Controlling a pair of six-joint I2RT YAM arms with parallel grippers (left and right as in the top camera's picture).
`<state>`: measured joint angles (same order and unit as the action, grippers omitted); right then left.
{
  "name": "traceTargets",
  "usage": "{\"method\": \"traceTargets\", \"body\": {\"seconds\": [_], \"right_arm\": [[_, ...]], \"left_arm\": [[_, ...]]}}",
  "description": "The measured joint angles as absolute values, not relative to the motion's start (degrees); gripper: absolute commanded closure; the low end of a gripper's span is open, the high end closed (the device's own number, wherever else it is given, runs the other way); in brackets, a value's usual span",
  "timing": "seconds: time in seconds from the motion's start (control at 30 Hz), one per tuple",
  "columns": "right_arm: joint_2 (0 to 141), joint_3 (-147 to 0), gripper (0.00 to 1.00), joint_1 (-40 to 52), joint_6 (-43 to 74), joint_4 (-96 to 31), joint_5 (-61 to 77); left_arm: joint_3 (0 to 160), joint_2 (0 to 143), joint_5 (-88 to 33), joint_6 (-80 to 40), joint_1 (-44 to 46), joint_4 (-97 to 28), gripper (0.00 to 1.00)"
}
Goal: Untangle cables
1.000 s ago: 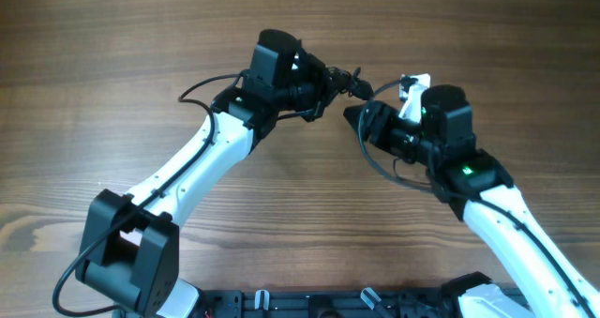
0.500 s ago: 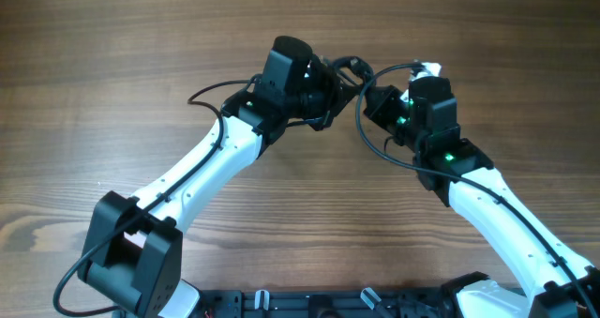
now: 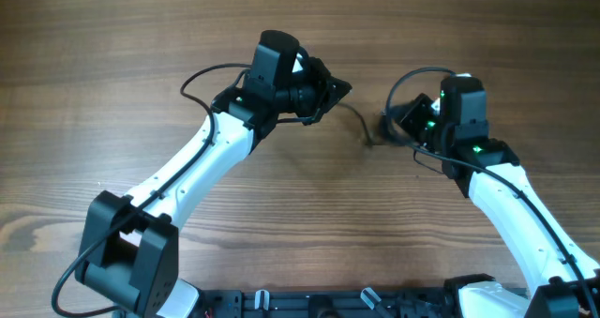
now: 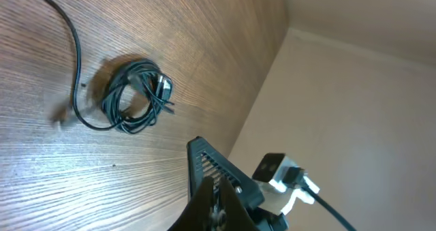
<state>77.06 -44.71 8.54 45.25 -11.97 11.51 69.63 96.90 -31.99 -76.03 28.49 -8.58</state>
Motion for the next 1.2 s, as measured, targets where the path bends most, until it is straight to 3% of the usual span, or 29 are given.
{"method": "traceTargets", "body": {"seconds": [0.03, 0.1, 0.2, 0.3, 0.4, 0.57, 0.87, 1.03, 1.13, 1.17, 1.2], "right_arm": [[77.06, -44.71, 0.87, 8.54, 42.57, -10.66, 14.15], [77.06, -44.73, 0.56, 8.58, 39.31, -10.26, 17.17], [77.06, -44.71, 0.28, 8.58, 37.69, -11.79, 18.41], [77.06, -44.73, 0.19, 8.58, 37.39, -15.05, 16.14], [77.06, -44.71, 0.18, 8.58, 40.69, -20.49, 7.88], [77.06, -44.71, 0.25, 8.58, 43.88, -23.35, -2.70], [89.41, -44.73, 0.44, 8.58, 44.99, -24.43, -6.50], [94.35, -45.17, 0.68, 8.80, 45.25, -21.32, -6.24], [95.72, -45.63, 0.95, 8.84, 45.15, -18.22, -6.79], [96.20, -45.63, 0.96, 8.84, 44.88, -17.08, -6.92], [96.33, -45.63, 0.96, 8.82, 45.08, -16.47, -7.07]], "left_arm": [[69.63, 96.90, -31.99, -75.42, 28.49, -8.58, 0.63], [69.63, 96.90, -31.79, -72.79, 28.49, -8.54, 0.50], [69.63, 96.88, -31.66, -68.36, 28.49, -10.31, 0.35], [69.63, 96.86, -31.46, -65.21, 28.49, -12.73, 0.30], [69.63, 96.86, -31.07, -59.94, 28.49, -13.87, 0.28], [69.63, 96.86, -27.49, -53.74, 28.49, -14.00, 0.28], [69.63, 96.86, -24.23, -52.56, 28.49, -14.11, 0.25], [69.63, 96.86, -22.87, -52.56, 28.49, -14.44, 0.25], [69.63, 96.86, -22.26, -52.56, 28.49, -14.46, 0.25], [69.63, 96.86, -22.24, -52.56, 28.49, -14.48, 0.19], [69.63, 96.86, -22.11, -52.56, 28.49, -14.55, 0.04]]}}
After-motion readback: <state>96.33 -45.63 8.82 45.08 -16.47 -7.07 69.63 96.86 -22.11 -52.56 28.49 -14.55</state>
